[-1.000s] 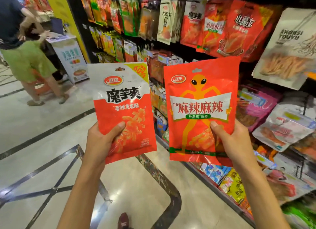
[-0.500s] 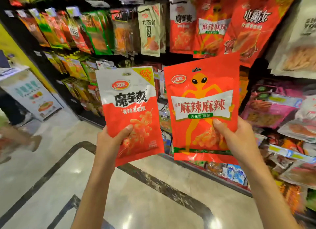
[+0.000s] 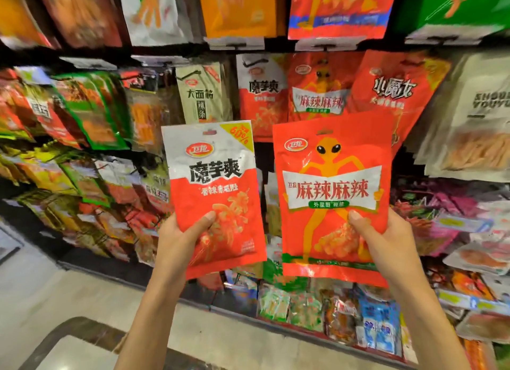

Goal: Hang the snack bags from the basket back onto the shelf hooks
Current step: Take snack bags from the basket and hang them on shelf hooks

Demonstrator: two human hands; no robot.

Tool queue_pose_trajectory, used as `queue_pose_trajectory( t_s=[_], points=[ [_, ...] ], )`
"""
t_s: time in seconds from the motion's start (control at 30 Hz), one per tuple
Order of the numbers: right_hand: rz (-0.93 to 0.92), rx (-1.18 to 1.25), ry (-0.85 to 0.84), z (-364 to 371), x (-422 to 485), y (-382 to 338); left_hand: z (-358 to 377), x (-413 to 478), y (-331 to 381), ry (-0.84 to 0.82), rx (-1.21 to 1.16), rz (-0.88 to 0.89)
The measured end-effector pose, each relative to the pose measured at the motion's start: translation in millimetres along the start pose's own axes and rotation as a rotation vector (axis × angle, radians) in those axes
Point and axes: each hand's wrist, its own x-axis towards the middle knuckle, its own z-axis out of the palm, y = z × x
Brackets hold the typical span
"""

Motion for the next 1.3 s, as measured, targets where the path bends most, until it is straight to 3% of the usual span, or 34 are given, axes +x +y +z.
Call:
queue_pose_trajectory(
  t_s=[0.43, 1.3],
  points=[
    [-0.078, -0.014, 0.068, 14.5, 84.0, -16.9, 62.3, 121.6, 44.2, -0.163, -0.05, 0.142],
    [-0.023, 0.039, 0.113, 26.6, 124.3, -24.1, 109.0, 194.8, 39.5, -0.252, -0.11, 0.124]
  ],
)
